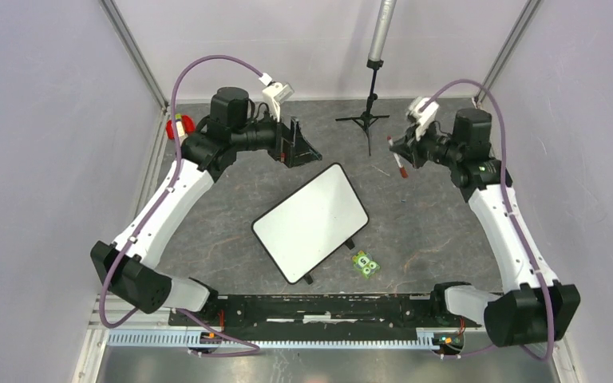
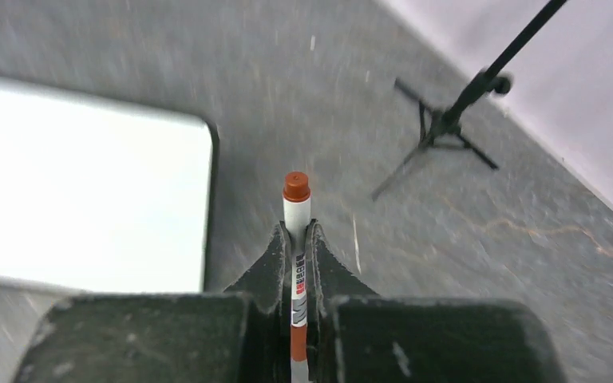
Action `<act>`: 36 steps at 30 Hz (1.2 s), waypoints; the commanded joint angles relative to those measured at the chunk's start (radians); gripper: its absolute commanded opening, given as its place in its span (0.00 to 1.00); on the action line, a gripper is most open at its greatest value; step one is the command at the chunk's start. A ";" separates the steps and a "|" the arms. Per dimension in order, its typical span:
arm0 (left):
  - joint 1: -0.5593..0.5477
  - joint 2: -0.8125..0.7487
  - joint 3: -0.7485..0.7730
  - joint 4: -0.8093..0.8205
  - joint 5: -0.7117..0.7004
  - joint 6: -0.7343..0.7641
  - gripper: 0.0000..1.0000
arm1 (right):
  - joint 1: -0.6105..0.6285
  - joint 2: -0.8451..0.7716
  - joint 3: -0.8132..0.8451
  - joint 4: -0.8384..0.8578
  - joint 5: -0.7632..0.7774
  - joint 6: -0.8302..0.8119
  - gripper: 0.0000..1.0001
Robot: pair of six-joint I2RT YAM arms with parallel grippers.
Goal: Write a sentence on the whiteboard
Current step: Open the whiteboard marker at the center of the board.
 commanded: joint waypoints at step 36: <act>-0.224 0.148 -0.132 0.629 0.139 -0.335 0.03 | 0.015 -0.153 -0.309 1.121 -0.164 1.574 0.12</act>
